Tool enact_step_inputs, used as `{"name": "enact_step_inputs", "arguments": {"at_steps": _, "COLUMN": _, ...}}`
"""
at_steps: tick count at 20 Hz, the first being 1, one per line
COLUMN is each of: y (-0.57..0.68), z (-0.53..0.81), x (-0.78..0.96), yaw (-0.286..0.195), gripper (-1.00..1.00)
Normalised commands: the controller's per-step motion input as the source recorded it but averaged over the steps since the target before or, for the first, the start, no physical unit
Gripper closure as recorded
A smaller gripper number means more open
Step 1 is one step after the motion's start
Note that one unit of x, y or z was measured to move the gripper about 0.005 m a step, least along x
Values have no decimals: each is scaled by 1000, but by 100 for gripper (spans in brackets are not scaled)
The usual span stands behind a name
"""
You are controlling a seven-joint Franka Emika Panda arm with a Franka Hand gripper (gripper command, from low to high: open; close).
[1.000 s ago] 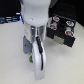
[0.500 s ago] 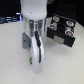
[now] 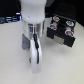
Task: Open the kcup holder, insert the kcup into the holder, and close the kcup holder
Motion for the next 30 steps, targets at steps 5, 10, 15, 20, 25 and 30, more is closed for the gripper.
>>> {"name": "enact_step_inputs", "arguments": {"at_steps": 5, "y": -55, "z": -27, "x": 286, "yaw": -55, "gripper": -100}}
{"name": "enact_step_inputs", "arguments": {"at_steps": 10, "y": 13, "z": 7, "x": 52, "yaw": -22, "gripper": 100}}
{"name": "enact_step_inputs", "arguments": {"at_steps": 15, "y": 28, "z": 7, "x": 15, "yaw": -5, "gripper": 100}}
{"name": "enact_step_inputs", "arguments": {"at_steps": 20, "y": 55, "z": 35, "x": 32, "yaw": 2, "gripper": 100}}
{"name": "enact_step_inputs", "arguments": {"at_steps": 25, "y": 151, "z": 290, "x": 41, "yaw": -4, "gripper": 100}}
{"name": "enact_step_inputs", "arguments": {"at_steps": 30, "y": 388, "z": 747, "x": 116, "yaw": 11, "gripper": 100}}
